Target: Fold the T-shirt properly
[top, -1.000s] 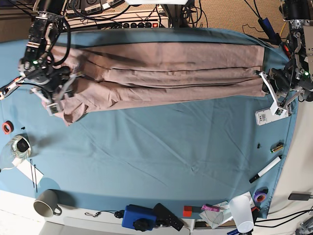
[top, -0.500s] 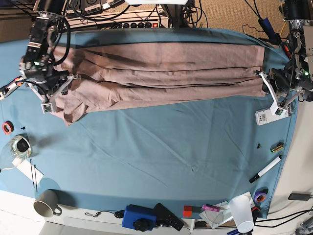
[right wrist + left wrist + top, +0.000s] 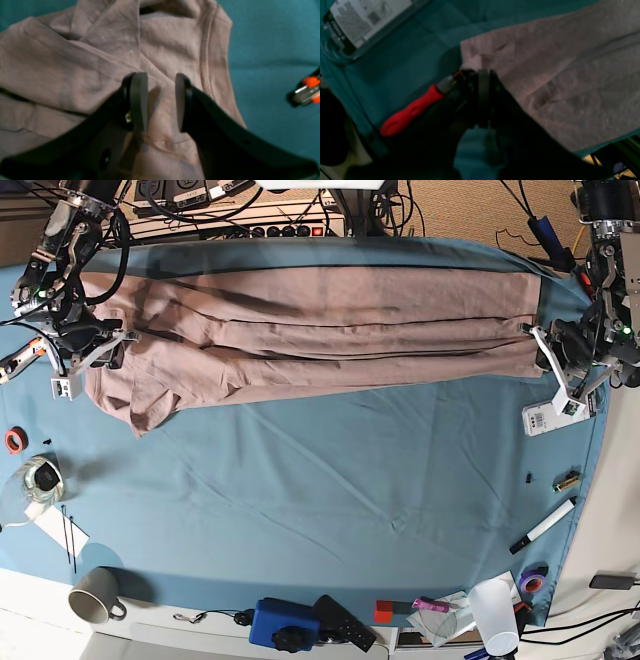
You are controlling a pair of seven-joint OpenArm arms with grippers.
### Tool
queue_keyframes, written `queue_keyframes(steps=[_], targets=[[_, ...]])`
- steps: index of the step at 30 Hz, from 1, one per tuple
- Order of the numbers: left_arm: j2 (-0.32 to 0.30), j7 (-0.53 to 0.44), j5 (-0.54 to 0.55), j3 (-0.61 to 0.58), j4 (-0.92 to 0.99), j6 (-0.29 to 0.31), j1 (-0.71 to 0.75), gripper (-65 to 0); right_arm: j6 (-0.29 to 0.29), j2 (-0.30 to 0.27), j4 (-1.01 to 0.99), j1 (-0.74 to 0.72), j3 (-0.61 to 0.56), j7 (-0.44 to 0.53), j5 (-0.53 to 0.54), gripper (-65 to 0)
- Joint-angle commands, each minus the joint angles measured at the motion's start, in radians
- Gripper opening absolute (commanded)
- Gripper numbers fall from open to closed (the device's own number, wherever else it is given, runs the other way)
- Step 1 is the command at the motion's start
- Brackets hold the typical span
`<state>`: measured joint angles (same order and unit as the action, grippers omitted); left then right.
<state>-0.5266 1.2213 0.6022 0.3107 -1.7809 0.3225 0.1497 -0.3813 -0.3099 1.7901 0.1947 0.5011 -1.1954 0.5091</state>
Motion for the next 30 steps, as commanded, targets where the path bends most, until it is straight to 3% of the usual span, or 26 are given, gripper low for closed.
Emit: queue_keyframes(steps=[1, 6, 11, 16, 25, 30], targets=[[-0.019, -0.01, -0.003, 0.007, -0.017, 0.0, -0.011, -65.0, 0.0, -0.014, -0.014, -0.007, 0.004, 0.023, 0.007, -46.0], [-0.019, -0.01, -0.003, 0.007, -0.017, 0.001, -0.011, -65.0, -0.035, -0.014, -0.129, -0.007, 0.004, 0.077, 0.019, -46.0], [-0.019, -0.016, -0.004, 0.007, -0.017, 0.0, -0.011, -65.0, -0.098, -0.014, -0.134, -0.009, 0.004, 0.048, 0.109, -46.0], [-0.019, -0.016, -0.004, 0.007, -0.017, 0.0, -0.011, -65.0, -0.124, -0.015, -0.134, -0.009, 0.004, 0.035, 0.131, -46.0], [-0.019, -0.016, -0.003, 0.007, -0.017, 0.001, -0.011, -65.0, -0.122, -0.017, -0.076, -0.01, 0.005, 0.023, 0.083, -46.0], [-0.019, -0.016, -0.003, 0.007, -0.017, 0.0, -0.011, -65.0, -0.001, -0.017, -0.023, -0.01, 0.005, 0.054, -0.1, -46.0]])
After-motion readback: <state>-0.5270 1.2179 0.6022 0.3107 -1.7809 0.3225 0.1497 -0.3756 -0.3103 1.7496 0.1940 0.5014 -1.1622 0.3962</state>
